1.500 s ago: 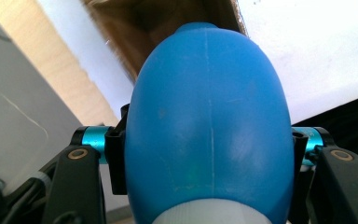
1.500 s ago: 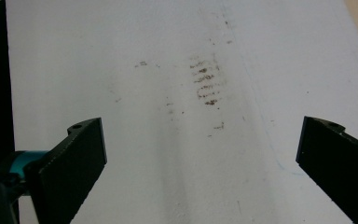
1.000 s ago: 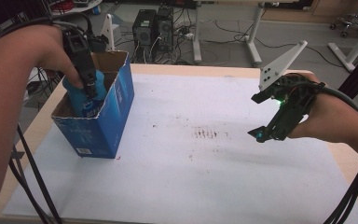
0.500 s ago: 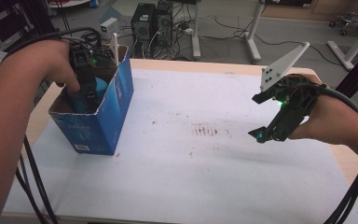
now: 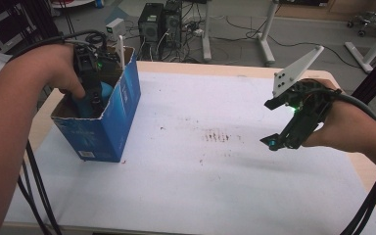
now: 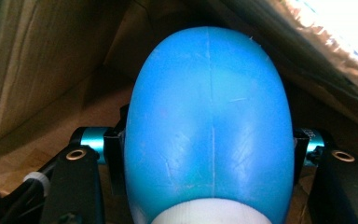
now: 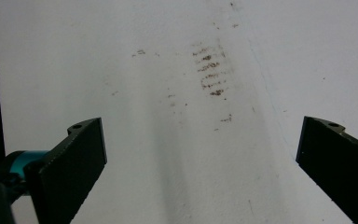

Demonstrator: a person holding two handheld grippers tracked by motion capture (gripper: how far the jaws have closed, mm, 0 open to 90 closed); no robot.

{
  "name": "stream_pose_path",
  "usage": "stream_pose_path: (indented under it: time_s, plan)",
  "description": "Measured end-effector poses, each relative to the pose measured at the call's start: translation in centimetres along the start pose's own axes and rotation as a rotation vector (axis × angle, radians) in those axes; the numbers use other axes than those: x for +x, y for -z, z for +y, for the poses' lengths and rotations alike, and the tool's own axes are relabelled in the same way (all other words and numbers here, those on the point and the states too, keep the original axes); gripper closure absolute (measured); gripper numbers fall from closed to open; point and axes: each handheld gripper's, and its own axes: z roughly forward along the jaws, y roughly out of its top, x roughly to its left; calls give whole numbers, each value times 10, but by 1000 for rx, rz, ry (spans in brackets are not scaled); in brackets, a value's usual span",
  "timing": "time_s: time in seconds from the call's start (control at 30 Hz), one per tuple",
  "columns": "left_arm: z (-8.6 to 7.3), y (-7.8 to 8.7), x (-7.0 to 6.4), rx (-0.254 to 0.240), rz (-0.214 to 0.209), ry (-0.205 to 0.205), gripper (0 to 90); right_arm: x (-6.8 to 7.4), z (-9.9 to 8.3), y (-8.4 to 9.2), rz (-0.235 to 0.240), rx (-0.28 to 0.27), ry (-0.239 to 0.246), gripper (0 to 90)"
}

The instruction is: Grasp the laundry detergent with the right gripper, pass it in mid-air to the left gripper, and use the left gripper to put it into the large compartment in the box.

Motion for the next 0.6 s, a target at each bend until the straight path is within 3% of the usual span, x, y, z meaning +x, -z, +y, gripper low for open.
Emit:
stream_pose_path:
  time_s: [0.27,0.6]
  plan:
    - [-5,10,-2,-20,5,26,299,0,-2,2,-2,0,-9,8]
    - [-11,36,-7,-36,27,60,265,0,-3,5,0,-10,-5,9]
